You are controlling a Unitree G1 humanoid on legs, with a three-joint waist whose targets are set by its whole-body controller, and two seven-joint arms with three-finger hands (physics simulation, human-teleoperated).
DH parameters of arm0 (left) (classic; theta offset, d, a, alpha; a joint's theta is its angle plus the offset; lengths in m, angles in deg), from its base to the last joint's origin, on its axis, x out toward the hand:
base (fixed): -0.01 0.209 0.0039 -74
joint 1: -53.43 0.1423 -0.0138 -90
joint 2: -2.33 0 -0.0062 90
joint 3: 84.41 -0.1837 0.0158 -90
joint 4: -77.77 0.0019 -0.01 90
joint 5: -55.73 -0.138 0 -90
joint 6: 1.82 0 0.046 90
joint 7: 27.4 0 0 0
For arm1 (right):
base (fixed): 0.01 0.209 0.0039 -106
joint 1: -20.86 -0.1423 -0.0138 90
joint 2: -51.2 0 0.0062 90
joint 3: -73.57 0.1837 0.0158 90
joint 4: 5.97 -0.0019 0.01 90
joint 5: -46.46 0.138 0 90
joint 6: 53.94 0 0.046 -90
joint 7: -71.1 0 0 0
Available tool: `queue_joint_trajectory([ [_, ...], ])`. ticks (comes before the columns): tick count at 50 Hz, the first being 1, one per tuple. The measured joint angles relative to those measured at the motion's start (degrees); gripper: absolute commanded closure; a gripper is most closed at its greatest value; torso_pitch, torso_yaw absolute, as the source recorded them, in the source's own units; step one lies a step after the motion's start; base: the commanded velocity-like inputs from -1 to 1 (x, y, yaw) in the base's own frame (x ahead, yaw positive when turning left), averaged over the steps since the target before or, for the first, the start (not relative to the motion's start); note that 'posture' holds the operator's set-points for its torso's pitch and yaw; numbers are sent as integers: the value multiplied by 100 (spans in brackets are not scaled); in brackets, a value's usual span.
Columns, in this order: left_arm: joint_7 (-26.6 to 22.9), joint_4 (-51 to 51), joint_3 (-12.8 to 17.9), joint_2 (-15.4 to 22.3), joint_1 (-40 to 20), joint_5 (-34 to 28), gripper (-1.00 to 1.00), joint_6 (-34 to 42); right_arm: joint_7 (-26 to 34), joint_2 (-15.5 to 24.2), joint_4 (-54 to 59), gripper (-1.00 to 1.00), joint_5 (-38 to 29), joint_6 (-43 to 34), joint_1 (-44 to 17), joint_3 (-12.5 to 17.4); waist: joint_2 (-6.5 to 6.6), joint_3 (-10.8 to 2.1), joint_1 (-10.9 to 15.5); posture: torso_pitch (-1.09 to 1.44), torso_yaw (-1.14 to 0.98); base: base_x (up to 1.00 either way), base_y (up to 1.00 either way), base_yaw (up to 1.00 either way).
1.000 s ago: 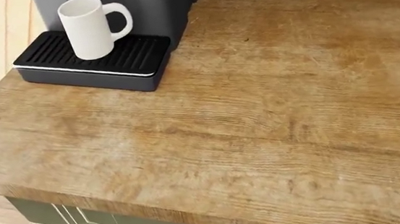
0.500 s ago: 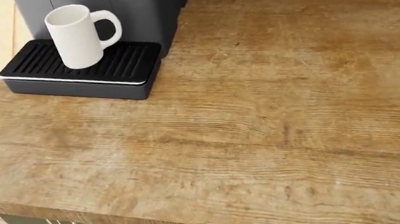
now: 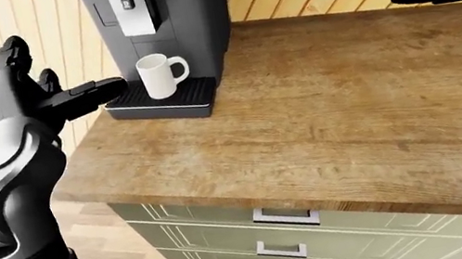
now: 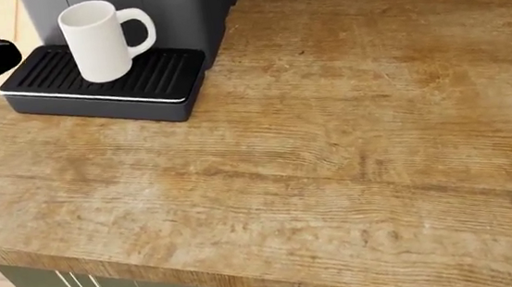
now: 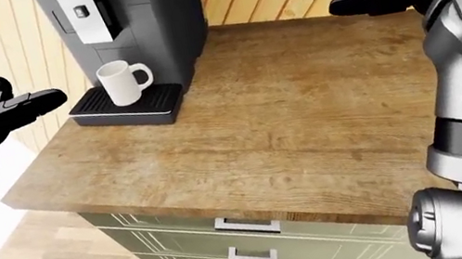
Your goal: Pick the mug from under the coffee machine dispenser and place it on the counter.
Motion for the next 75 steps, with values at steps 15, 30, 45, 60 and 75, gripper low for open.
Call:
queue_joint_trajectory([
  [15, -71, 48, -264, -427, -46, -328, -100, -21, -21, -10, -32, -100, 101, -75, 122, 7, -31, -24, 14, 0, 0, 0, 0, 0],
  [30, -124, 114, -431, -731, -296, -512, -100, 136, 17, 59, 62, -100, 102, -94, -20, -7, -67, -32, 18, 0, 0, 0, 0, 0],
  [45, 97, -143, -760, -1246, -517, -386, -100, 307, -10, 34, 3, -100, 138, -159, -14, 0, -91, -27, 26, 0, 0, 0, 0, 0],
  [60, -47, -28, -859, -1366, -314, -853, -100, 153, -17, 63, -45, -100, 182, -188, -1, 9, -113, -21, 29, 0, 0, 0, 0, 0],
  [75, -208, 336, -872, -1480, -238, -1170, -100, -164, 12, 62, -34, -100, 182, -189, -31, -12, -128, -32, 43, 0, 0, 0, 0, 0],
])
